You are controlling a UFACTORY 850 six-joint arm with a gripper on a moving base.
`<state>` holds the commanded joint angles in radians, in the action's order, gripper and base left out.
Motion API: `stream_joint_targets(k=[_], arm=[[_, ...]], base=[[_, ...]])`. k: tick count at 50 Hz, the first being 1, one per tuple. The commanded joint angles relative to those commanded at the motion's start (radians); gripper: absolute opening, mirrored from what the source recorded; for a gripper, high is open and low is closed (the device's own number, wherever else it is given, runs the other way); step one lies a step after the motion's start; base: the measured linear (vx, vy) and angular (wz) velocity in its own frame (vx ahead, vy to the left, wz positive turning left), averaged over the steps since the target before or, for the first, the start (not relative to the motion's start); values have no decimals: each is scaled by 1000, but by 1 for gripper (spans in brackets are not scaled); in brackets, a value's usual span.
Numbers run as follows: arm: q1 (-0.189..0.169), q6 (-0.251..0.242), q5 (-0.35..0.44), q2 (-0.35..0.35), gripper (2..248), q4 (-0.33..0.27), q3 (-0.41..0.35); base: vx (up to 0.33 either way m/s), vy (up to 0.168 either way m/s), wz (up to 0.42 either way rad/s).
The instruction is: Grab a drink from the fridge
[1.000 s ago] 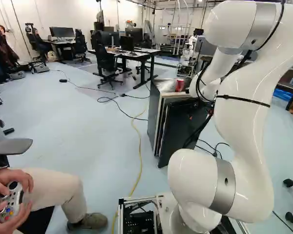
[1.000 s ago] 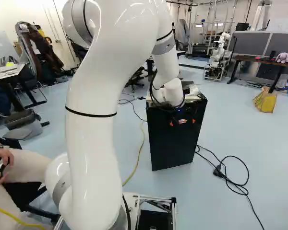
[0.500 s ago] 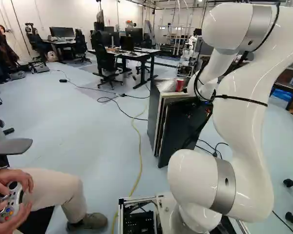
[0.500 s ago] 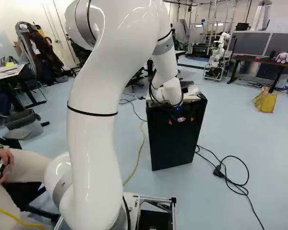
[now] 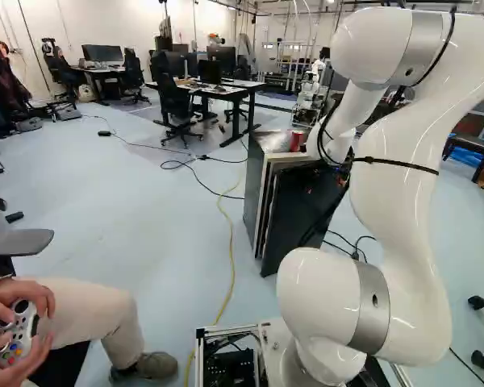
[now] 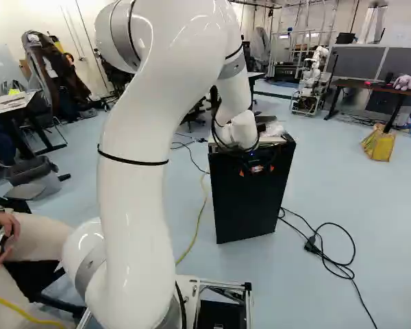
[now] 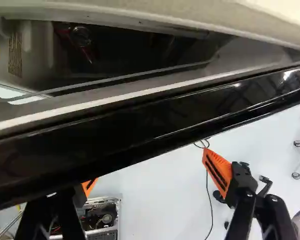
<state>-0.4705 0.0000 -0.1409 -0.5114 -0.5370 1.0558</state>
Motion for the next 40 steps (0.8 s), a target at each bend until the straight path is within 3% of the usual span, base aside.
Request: stream_joint_targets(k=[40], arm=[[30,0,0,-20,247,0,28]], base=[[0,0,0]])
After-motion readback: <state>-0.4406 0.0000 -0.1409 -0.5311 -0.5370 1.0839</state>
